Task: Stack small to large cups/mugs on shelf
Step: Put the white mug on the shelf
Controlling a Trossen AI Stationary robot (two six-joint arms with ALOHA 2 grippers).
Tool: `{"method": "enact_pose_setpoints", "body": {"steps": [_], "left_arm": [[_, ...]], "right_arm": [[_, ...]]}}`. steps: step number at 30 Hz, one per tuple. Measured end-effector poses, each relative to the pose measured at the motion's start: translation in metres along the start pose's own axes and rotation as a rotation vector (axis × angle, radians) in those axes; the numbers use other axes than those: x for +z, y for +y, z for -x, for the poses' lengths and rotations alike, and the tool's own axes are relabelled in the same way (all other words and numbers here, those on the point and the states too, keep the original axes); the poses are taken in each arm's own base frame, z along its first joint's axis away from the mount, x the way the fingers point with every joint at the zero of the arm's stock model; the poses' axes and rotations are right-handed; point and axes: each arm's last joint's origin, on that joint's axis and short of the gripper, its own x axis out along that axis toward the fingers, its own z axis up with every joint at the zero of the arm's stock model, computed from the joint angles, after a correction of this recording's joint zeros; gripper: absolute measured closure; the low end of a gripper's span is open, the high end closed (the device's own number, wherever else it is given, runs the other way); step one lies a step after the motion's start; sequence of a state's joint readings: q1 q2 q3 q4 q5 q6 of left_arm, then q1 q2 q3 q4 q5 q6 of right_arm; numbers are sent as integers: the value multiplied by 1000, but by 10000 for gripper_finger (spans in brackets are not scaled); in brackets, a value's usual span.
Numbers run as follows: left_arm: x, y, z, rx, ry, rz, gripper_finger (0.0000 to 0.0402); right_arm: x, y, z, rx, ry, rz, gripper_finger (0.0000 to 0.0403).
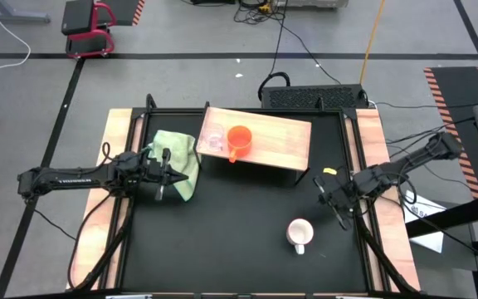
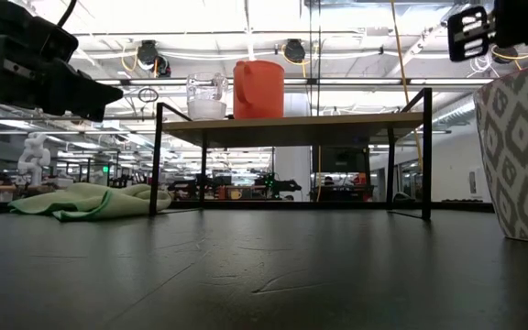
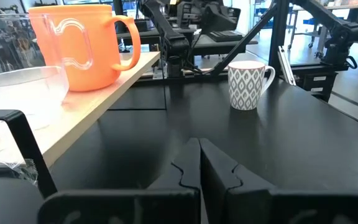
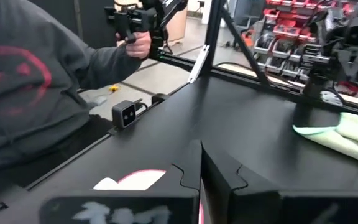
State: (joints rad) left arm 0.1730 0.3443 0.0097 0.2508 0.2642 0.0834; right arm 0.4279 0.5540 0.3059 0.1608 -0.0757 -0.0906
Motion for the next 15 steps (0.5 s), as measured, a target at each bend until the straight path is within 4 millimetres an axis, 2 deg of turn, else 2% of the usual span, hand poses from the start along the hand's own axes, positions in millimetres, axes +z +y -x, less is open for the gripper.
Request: {"method": "enact_pose_setpoints", "body": {"steps": [7, 15], "left_arm": [[0, 0, 0, -4, 2, -1, 401], [-1, -1, 0, -17, 15, -8, 400]], "right_arm": [[18, 6, -14, 58, 135, -15, 403], [51, 11, -35, 62, 336, -71, 403]]}}
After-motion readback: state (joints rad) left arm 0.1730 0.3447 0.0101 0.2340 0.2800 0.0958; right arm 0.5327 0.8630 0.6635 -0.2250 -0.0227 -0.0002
